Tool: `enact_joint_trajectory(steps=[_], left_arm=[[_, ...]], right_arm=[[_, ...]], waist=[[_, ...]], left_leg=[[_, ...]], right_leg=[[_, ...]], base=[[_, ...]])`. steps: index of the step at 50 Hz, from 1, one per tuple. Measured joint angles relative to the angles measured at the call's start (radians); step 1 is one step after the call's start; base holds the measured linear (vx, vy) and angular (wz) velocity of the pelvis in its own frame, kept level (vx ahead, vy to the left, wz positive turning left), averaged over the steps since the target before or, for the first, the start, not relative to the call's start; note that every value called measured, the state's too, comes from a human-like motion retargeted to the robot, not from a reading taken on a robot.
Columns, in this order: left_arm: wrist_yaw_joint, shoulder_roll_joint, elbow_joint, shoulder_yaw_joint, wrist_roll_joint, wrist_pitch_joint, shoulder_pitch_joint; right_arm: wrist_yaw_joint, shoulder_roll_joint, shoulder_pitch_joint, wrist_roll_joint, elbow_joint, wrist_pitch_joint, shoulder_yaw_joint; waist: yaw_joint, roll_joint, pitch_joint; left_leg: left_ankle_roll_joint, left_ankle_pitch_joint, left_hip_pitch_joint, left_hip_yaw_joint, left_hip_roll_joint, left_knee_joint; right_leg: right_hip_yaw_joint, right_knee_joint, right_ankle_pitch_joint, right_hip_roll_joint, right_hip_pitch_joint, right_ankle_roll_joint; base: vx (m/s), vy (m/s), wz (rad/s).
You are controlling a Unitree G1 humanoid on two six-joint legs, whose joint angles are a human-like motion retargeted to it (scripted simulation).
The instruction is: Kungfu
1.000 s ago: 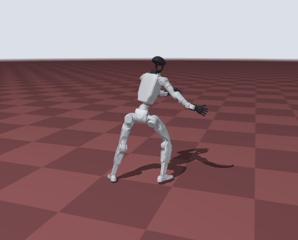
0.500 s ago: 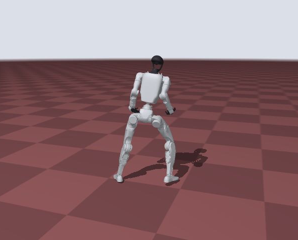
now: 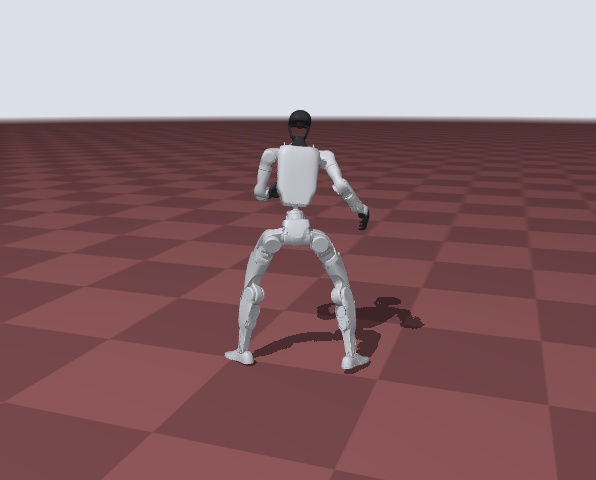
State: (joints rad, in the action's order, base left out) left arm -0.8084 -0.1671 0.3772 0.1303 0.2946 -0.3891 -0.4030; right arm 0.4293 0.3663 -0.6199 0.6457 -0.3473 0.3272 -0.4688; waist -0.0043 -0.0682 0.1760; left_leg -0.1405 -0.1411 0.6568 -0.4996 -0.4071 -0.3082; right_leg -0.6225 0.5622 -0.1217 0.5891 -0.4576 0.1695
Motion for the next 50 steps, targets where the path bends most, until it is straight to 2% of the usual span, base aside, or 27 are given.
enact_joint_trajectory(steps=[5, 7, 10, 14, 15, 18, 20, 23, 28, 30, 33, 35, 38, 45, 50], left_arm=[[0.101, -0.078, -0.087, 0.072, -0.204, -0.150, -0.261], [0.127, -0.112, -0.121, 0.097, -0.233, -0.176, -0.358], [0.153, -0.173, -0.151, 0.090, -0.248, -0.194, -0.498], [0.224, -0.289, -0.155, -0.026, -0.300, -0.211, -0.633], [0.252, -0.328, -0.156, -0.064, -0.314, -0.212, -0.658], [0.340, -0.432, -0.172, -0.164, -0.308, -0.216, -0.699], [0.384, -0.472, -0.182, -0.213, -0.300, -0.220, -0.723], [0.421, -0.506, -0.198, -0.274, -0.319, -0.215, -0.748], [0.460, -0.523, -0.217, -0.391, -0.355, -0.221, -0.682], [0.494, -0.533, -0.217, -0.447, -0.354, -0.231, -0.621], [0.521, -0.562, -0.198, -0.535, -0.312, -0.235, -0.496], [0.519, -0.587, -0.177, -0.591, -0.254, -0.232, -0.394], [0.477, -0.612, -0.134, -0.692, -0.163, -0.213, -0.217], [0.350, -0.548, 0.070, -1.071, -0.160, -0.166, 0.193], [0.243, -0.447, 0.311, -1.314, -0.163, -0.080, 0.438]], right_arm=[[-0.227, 0.065, -0.031, -0.144, -0.051, 0.204, -0.045], [-0.282, 0.055, 0.000, -0.197, -0.071, 0.227, -0.019], [-0.297, 0.001, 0.137, -0.205, -0.129, 0.215, 0.078], [-0.212, -0.102, 0.507, -0.123, -0.389, 0.130, 0.257], [-0.173, -0.129, 0.625, -0.111, -0.494, 0.095, 0.297], [0.009, -0.211, 0.924, -0.150, -0.801, -0.086, 0.352], [0.110, -0.251, 1.068, -0.141, -0.910, -0.196, 0.425], [0.188, -0.316, 1.206, -0.071, -0.910, -0.186, 0.522], [0.210, -0.431, 1.263, -0.098, -0.765, -0.115, 0.589], [0.218, -0.427, 1.266, -0.085, -0.688, -0.084, 0.637], [0.208, -0.386, 1.264, -0.094, -0.557, -0.010, 0.674], [0.190, -0.347, 1.275, -0.097, -0.462, 0.041, 0.680], [0.153, -0.265, 1.323, -0.040, -0.305, 0.109, 0.683], [0.036, -0.005, 1.515, 0.080, 0.050, 0.217, 0.648], [-0.148, 0.171, 1.608, 0.108, 0.246, 0.305, 0.585]], waist=[[0.072, -0.016, 0.023], [0.116, -0.013, 0.042], [0.181, -0.034, 0.080], [0.274, -0.022, 0.107], [0.293, -0.014, 0.109], [0.329, 0.020, 0.106], [0.360, 0.048, 0.094], [0.388, 0.063, 0.053], [0.380, 0.054, 0.028], [0.376, 0.051, 0.021], [0.361, 0.055, 0.018], [0.344, 0.062, 0.020], [0.310, 0.077, 0.028], [0.252, 0.107, 0.033], [0.187, 0.109, 0.037]], left_leg=[[0.015, 0.090, 0.137, 0.156, 0.046, -0.166], [0.022, 0.130, 0.178, 0.173, 0.058, -0.229], [0.048, 0.194, 0.233, 0.177, 0.048, -0.318], [0.075, 0.279, 0.249, 0.174, 0.063, -0.392], [0.081, 0.299, 0.248, 0.165, 0.068, -0.405], [0.096, 0.341, 0.240, 0.134, 0.108, -0.415], [0.103, 0.356, 0.236, 0.120, 0.136, -0.412], [0.108, 0.363, 0.224, 0.116, 0.153, -0.405], [0.105, 0.362, 0.203, 0.134, 0.153, -0.389], [0.105, 0.358, 0.197, 0.141, 0.148, -0.383], [0.100, 0.348, 0.179, 0.146, 0.143, -0.365], [0.094, 0.340, 0.167, 0.147, 0.139, -0.352], [0.084, 0.325, 0.149, 0.142, 0.135, -0.328], [0.050, 0.264, 0.064, 0.089, 0.113, -0.229], [0.015, 0.171, -0.045, 0.035, 0.075, -0.091]], right_leg=[[-0.007, -0.111, 0.116, 0.001, 0.066, -0.004], [-0.019, -0.162, 0.158, 0.001, 0.105, -0.004], [-0.053, -0.243, 0.207, -0.038, 0.174, -0.023], [-0.068, -0.352, 0.230, -0.068, 0.231, -0.054], [-0.072, -0.374, 0.225, -0.068, 0.237, -0.055], [-0.006, -0.396, 0.197, -0.048, 0.214, -0.023], [0.043, -0.398, 0.188, -0.035, 0.194, -0.017], [0.037, -0.406, 0.214, -0.032, 0.211, -0.039], [-0.007, -0.397, 0.291, -0.049, 0.244, -0.145], [-0.010, -0.382, 0.314, -0.053, 0.233, -0.189], [-0.010, -0.366, 0.328, -0.053, 0.221, -0.219], [-0.006, -0.363, 0.322, -0.054, 0.216, -0.209], [0.002, -0.360, 0.288, -0.053, 0.208, -0.158], [0.035, -0.325, 0.153, -0.039, 0.172, 0.042], [0.134, -0.176, 0.053, -0.047, 0.080, 0.052]], base=[[0.19, 0.63, 0.60], [0.21, 0.53, 0.63], [0.29, 0.62, 0.67], [0.22, 0.57, 0.16], [0.23, 0.67, -0.01], [0.09, 0.36, 0.15], [0.11, 0.30, 0.26], [0.05, 0.10, 0.38], [0.05, 0.01, 0.23], [0.01, -0.02, -0.13], [0.01, -0.10, -0.30], [-0.04, -0.21, -0.29], [-0.04, -0.24, -0.31], [-0.15, -0.40, -0.45], [-0.12, -0.57, -0.51]])
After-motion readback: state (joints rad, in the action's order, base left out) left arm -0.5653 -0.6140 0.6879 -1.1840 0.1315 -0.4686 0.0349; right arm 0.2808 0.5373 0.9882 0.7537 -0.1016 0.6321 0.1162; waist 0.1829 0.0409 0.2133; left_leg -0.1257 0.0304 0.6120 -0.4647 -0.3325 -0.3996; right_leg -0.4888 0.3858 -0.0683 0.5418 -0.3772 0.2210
